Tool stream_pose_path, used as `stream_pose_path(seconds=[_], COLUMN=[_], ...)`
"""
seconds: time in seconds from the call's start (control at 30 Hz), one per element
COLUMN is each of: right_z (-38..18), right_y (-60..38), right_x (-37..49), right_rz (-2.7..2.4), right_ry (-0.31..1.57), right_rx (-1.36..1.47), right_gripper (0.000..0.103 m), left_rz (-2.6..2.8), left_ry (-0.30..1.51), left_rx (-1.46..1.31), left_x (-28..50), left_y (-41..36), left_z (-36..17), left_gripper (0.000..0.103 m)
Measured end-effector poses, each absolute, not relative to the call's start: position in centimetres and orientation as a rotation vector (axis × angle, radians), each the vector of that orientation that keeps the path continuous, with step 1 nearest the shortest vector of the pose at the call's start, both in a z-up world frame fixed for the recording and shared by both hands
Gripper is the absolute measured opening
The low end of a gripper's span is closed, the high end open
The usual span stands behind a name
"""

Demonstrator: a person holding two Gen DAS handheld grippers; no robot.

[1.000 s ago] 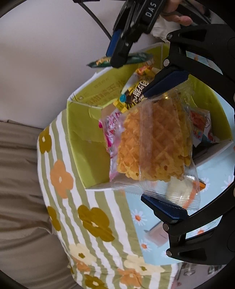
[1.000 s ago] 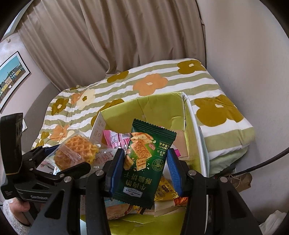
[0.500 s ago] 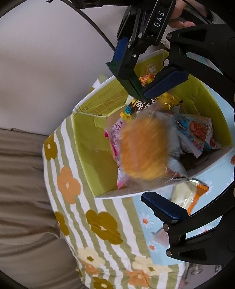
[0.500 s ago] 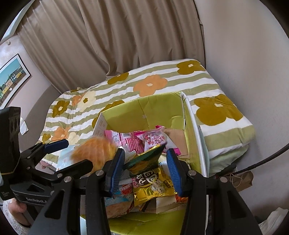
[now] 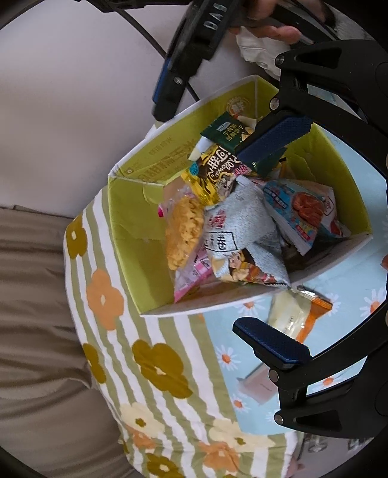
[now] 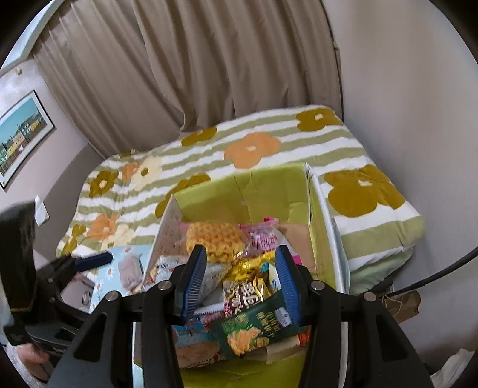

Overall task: Organize snacks
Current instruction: 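Withdraw both grippers from the box and move them over the remaining packs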

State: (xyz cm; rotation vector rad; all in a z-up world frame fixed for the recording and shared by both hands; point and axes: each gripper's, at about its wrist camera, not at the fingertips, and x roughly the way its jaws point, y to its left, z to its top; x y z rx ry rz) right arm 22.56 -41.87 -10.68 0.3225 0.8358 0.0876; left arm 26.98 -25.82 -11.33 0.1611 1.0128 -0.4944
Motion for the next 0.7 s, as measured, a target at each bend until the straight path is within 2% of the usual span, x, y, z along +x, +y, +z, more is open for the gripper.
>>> stream_pose_path(seconds=[0.27, 0.37, 0.43, 0.47, 0.5, 0.7], right_z=[-10.6, -9.7, -9.1, -8.7, -8.5, -7.0], right_y=[-41.1, -40.0, -39.2, -38.4, -38.0, -33.1], right_x=[22.0, 21.8, 21.8, 21.6, 21.5, 21.1], right_rz=[0.110, 0.133, 0.152, 0.166, 0.174, 0.232], right_ry=[0.874, 0.851, 0.836, 0.821, 0.811, 0.761], right_rx=[0.306, 0.285, 0.279, 0.271, 0.262, 0.188], right_gripper=[0.047, 0.063, 0.093, 0.099, 0.103, 0.103], left_rz=[-0.450, -0.416, -0.390, -0.371, -0.359, -0.304], left_ry=[1.011, 0.996, 0.988, 0.983, 0.980, 0.958], left_rx=[0.130, 0.117, 0.113, 0.105, 0.099, 0.070], left_x=[26.1, 25.6, 25.4, 25.2, 25.0, 24.7], left_y=[-23.4, -21.3, -19.7, -18.3, -17.3, -10.6], left_z=[-11.0, -10.3, -9.8, -9.6, -9.4, -9.0], left_gripper=[0.103, 0.103, 0.103, 0.103, 0.103, 0.103])
